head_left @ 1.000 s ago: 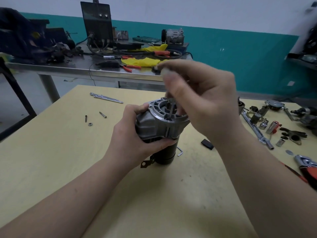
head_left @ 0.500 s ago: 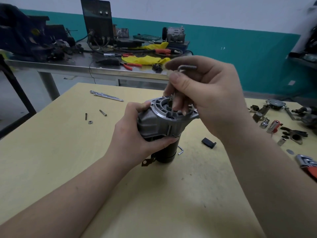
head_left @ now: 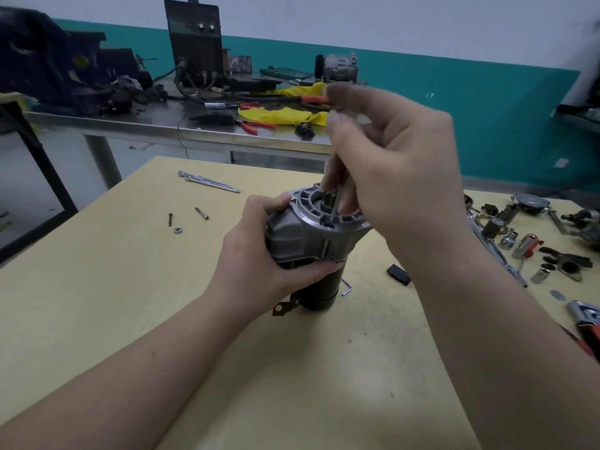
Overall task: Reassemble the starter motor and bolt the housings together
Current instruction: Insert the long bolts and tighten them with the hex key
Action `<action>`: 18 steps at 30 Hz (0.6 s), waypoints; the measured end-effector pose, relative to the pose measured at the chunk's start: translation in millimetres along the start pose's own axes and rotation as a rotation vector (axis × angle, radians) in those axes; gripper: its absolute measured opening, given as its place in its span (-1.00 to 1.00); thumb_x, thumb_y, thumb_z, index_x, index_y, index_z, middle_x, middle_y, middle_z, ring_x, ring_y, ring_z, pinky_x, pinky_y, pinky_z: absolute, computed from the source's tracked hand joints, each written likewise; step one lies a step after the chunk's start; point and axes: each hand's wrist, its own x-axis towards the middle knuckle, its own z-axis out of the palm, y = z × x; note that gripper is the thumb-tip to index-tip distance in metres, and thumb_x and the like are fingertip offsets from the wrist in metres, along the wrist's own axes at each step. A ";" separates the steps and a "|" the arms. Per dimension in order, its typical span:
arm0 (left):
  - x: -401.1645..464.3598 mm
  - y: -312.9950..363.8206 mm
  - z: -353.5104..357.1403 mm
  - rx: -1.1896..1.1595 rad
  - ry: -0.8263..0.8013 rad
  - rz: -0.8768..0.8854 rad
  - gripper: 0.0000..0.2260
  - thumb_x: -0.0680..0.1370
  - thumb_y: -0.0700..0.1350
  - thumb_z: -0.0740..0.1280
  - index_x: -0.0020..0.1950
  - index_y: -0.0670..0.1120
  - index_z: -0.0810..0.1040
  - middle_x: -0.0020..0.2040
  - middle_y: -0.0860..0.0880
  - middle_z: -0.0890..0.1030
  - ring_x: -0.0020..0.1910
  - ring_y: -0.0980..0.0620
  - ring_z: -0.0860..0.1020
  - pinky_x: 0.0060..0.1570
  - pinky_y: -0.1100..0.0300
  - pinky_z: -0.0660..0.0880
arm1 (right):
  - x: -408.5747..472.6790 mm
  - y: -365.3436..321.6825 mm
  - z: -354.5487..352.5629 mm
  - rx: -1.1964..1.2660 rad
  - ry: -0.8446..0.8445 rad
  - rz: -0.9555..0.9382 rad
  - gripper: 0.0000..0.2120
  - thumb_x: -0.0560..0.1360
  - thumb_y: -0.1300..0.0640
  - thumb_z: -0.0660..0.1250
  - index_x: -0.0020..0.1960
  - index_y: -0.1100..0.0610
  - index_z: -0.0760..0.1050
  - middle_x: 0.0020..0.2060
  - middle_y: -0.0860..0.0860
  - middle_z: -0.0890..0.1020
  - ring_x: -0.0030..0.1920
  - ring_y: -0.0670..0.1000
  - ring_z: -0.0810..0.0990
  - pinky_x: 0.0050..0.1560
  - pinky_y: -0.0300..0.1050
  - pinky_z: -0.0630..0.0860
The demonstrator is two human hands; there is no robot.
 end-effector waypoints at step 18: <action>-0.2 0.8 0.8 -0.009 0.011 0.020 -0.23 0.24 0.29 0.69 0.27 0.50 0.29 0.32 0.36 0.57 0.20 0.31 0.65 0.04 0.48 0.55 | -13.2 13.8 -1.8 0.066 -0.126 -0.278 -0.76 0.69 0.16 0.29 0.31 0.13 0.62 -0.33 0.15 0.58 -0.43 0.00 0.49 -0.38 -0.16 0.38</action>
